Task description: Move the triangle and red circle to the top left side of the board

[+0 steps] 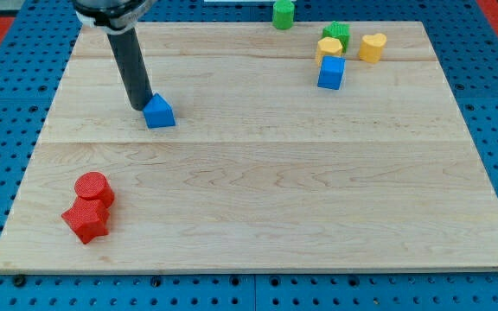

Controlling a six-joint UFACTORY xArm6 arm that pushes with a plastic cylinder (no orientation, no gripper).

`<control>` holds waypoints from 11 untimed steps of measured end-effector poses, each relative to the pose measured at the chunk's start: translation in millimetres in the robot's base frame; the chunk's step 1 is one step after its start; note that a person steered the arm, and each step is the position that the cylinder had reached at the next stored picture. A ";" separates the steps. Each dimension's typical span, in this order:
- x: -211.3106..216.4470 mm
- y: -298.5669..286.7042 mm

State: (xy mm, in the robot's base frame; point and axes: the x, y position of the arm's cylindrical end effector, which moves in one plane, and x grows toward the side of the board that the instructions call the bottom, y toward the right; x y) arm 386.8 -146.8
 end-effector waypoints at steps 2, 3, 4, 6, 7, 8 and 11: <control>71.4 -1.6; 158.0 32.6; 230.0 17.4; 211.0 -91.6; 175.0 -52.7; 135.6 -20.9; 92.5 -66.8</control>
State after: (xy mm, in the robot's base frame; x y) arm 479.3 -213.7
